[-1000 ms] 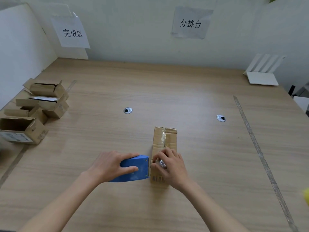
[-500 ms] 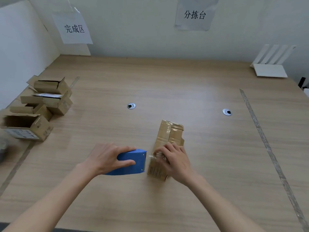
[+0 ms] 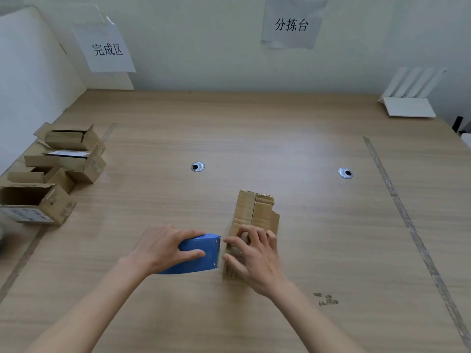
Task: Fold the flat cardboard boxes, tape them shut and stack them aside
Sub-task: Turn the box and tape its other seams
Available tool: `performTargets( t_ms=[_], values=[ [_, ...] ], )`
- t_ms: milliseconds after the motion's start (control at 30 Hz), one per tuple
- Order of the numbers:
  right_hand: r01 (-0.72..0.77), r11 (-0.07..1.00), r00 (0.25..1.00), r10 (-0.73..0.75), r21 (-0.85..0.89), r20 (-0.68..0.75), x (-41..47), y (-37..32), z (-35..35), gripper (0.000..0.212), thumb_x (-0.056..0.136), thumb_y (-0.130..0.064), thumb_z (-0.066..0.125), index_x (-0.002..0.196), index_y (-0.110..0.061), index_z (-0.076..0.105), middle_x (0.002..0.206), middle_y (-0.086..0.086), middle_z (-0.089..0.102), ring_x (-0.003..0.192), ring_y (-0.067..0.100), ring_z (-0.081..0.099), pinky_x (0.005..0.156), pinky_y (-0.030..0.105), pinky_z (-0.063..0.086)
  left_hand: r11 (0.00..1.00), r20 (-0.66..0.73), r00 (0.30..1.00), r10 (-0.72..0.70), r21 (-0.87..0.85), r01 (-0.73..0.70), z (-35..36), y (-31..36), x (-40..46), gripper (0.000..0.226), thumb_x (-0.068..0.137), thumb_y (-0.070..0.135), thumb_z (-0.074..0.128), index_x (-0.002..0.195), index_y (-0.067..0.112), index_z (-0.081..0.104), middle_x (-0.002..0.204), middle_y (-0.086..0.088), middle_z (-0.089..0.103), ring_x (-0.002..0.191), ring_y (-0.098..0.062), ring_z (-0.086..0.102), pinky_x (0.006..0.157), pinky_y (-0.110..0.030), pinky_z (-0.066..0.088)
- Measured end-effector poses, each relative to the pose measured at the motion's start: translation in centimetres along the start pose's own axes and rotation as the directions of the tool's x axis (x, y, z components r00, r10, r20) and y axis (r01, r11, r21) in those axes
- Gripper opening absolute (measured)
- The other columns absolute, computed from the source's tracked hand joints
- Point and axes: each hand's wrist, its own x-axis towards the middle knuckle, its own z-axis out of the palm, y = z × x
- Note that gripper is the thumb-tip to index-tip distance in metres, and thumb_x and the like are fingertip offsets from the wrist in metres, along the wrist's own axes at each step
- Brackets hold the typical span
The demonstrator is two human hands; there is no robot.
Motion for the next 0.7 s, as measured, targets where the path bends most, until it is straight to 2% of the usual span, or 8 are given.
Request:
performTargets(
  t_ms=[100,233,400,567,633,700],
  values=[
    [0.024,0.998,1.0,-0.024,-0.057,-0.006,0.2,-0.6,0.3,0.03,0.092,-0.06,0.056,0.118,-0.046,0.061,0.121,-0.007,0.052,0.116,0.019,0.046,0.098,0.039,0.026,1.0,-0.004,1.0,-0.001,0.012,0.001,0.7,0.3,0.0,0.074,0.068,0.088,0.024,0.131,0.061,0.051,0.09,0.015,0.072,0.076,-0.01,0.062,0.052,-0.023,0.028],
    [0.038,0.996,0.999,-0.036,-0.086,0.017,-0.1,-0.4,0.7,0.03,0.091,-0.059,0.058,0.118,-0.047,0.059,0.121,-0.007,0.052,0.116,0.02,0.048,0.096,0.04,0.026,0.998,-0.006,1.0,0.004,0.07,-0.003,1.5,0.3,-0.1,0.073,0.069,0.087,0.023,0.131,0.061,0.051,0.086,0.014,0.072,0.074,-0.01,0.062,0.049,-0.02,0.022],
    [0.08,0.99,0.997,-0.077,-0.114,0.032,0.1,-0.3,0.5,0.031,0.089,-0.059,0.064,0.117,-0.046,0.061,0.121,-0.007,0.055,0.115,0.018,0.046,0.095,0.039,0.027,0.995,-0.017,1.0,0.018,0.101,-0.016,1.7,-0.2,-0.3,0.074,0.071,0.087,0.021,0.133,0.06,0.049,0.089,0.013,0.073,0.076,-0.012,0.064,0.049,-0.023,0.023],
    [0.109,0.984,0.992,-0.1,-0.143,0.074,0.5,-1.1,0.7,0.032,0.086,-0.058,0.069,0.114,-0.044,0.062,0.119,-0.006,0.056,0.113,0.02,0.054,0.095,0.039,0.025,0.99,-0.007,1.0,0.018,0.139,-0.017,2.2,-0.8,-0.9,0.075,0.072,0.085,0.018,0.137,0.058,0.046,0.098,0.013,0.074,0.082,-0.013,0.067,0.057,-0.029,0.039],
    [0.128,0.979,0.989,-0.115,-0.158,0.091,0.7,-1.5,0.8,0.033,0.086,-0.058,0.07,0.114,-0.044,0.061,0.119,-0.006,0.056,0.114,0.021,0.055,0.095,0.039,0.025,0.989,-0.038,0.999,0.011,0.145,-0.005,2.6,-0.8,-1.2,0.072,0.074,0.082,0.022,0.134,0.055,0.052,0.088,0.011,0.074,0.075,-0.015,0.067,0.054,-0.028,0.039],
    [0.149,0.974,0.986,-0.134,-0.17,0.1,0.9,-1.6,0.9,0.033,0.087,-0.057,0.068,0.116,-0.044,0.061,0.119,-0.007,0.056,0.115,0.02,0.052,0.094,0.039,0.024,0.985,-0.047,0.999,-0.002,0.17,0.01,2.9,-0.6,-1.3,0.071,0.075,0.08,0.022,0.134,0.055,0.053,0.08,0.008,0.072,0.069,-0.016,0.066,0.049,-0.027,0.032]
  ],
)
